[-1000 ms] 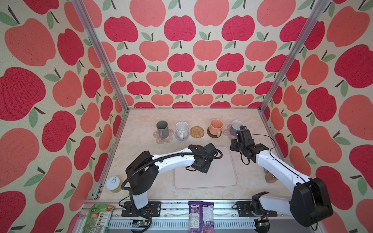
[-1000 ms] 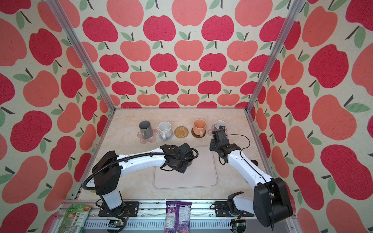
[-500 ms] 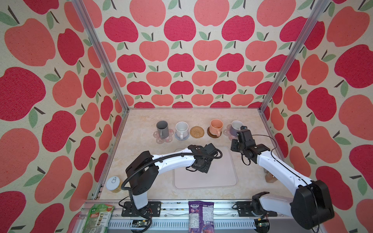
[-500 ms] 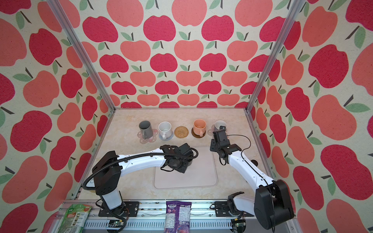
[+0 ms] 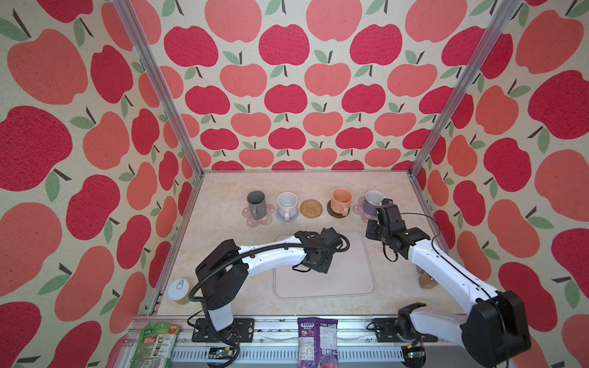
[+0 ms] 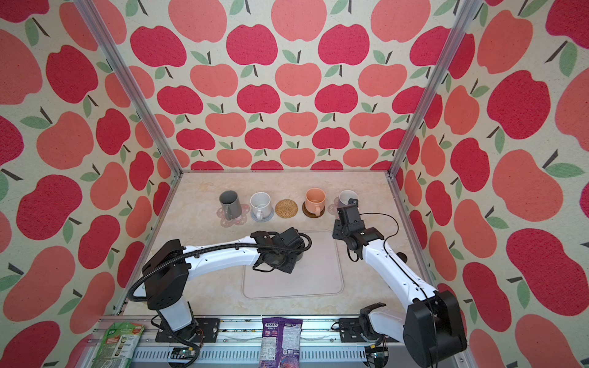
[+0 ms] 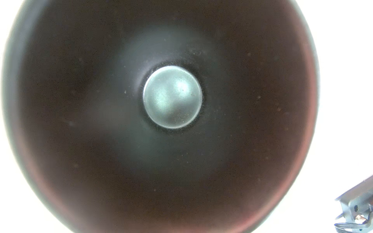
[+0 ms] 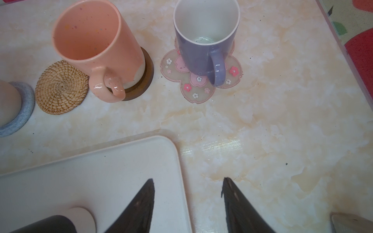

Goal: Place cups on coasters
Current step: Pick up the cup from the tray.

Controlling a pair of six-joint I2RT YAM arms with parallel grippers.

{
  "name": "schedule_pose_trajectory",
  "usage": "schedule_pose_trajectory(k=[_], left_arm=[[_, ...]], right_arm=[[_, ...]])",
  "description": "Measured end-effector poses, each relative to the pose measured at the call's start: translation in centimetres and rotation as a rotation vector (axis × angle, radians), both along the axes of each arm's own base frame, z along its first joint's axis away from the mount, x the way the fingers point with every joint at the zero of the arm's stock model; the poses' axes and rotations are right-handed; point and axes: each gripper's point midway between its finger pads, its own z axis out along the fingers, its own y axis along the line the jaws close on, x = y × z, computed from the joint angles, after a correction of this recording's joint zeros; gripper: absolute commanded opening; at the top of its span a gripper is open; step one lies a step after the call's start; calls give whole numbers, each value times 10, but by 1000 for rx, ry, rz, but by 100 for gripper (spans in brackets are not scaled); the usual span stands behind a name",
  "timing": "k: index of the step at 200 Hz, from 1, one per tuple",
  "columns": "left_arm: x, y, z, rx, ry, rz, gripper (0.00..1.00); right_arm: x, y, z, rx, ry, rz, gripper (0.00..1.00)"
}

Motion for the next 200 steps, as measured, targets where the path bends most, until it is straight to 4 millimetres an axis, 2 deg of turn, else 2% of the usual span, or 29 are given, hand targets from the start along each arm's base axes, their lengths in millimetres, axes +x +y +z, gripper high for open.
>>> schedule_pose_trajectory(k=[75,137,200], left_arm=[[0,10,3,-13,-30,29,0],[13,21,28,-34,-104,71,0],[26,41,30,25,-122,118,0]], right_arm=[[1,0,20,40,-36,-27,57],[-1,-1,22,40,-28,-33,57],[-4,-6,17,9,-22,-39,57]])
